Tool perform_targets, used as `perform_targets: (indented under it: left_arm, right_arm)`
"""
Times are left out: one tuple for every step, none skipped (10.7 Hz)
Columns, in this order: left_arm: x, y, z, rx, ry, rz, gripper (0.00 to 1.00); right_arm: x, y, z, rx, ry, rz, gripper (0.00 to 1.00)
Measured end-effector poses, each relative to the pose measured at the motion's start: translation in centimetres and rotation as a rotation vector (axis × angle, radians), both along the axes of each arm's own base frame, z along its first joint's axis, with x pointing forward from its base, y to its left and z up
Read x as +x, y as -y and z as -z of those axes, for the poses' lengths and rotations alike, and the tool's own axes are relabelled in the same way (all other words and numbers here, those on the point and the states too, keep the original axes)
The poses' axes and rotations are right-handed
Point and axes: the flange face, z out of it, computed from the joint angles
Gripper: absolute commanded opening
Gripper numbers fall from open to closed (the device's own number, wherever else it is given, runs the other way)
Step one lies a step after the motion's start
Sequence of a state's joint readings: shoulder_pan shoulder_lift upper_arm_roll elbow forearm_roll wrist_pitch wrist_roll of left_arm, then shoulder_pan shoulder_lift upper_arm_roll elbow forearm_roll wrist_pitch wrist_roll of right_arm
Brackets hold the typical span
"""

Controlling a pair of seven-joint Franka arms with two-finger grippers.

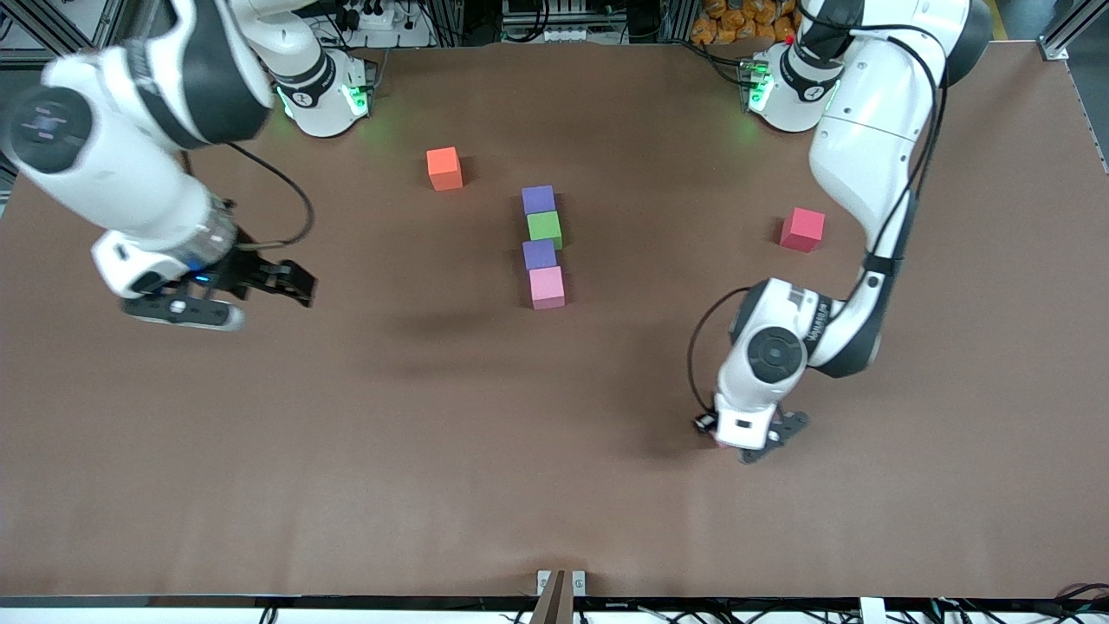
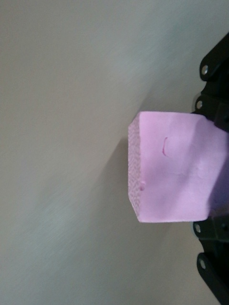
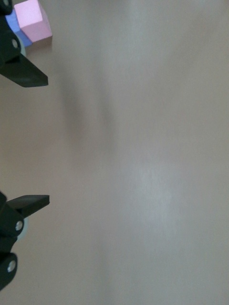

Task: Arrange blocks into number 1
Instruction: 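Carry the pink cube with the left gripper and place it below the column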

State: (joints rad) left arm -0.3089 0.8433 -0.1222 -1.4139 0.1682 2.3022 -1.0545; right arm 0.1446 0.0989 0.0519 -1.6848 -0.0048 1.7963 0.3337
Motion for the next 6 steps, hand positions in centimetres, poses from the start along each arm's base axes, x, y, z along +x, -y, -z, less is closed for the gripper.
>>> perform_targets:
  left_arm:
    - [-1.0, 2.2, -0.2, -0.025, -0.009, -0.006, 0.0]
    - [-1.9, 4.3, -0.4, -0.047, -0.018, -0.004, 0.0]
    - [-3.1, 6.6, -0.6, -0.064, -0.026, 0.013, 0.0]
    - [-4.6, 9.1, -0.6, -0.071, -0.033, 0.039, 0.0]
    - [-6.3, 11.8, -0.5, -0.073, -0.038, 0.058, 0.0]
    - [-8.3, 14.6, -0.4, -0.074, -0.042, 0.075, 0.0]
  right_arm:
    - [0.1, 2.0, -2.0, -0.002, -0.003, 0.002, 1.0]
    - [0.2, 4.1, -3.6, -0.003, 0.001, -0.012, 1.0]
    - [0.3, 6.1, -4.8, -0.004, 0.008, -0.046, 1.0]
    - [0.3, 8.0, -5.7, -0.007, 0.008, -0.086, 1.0]
    - [0.2, 9.3, -6.5, -0.009, 0.004, -0.11, 1.0]
    - [0.1, 10.3, -7.4, -0.011, 0.003, -0.113, 1.0]
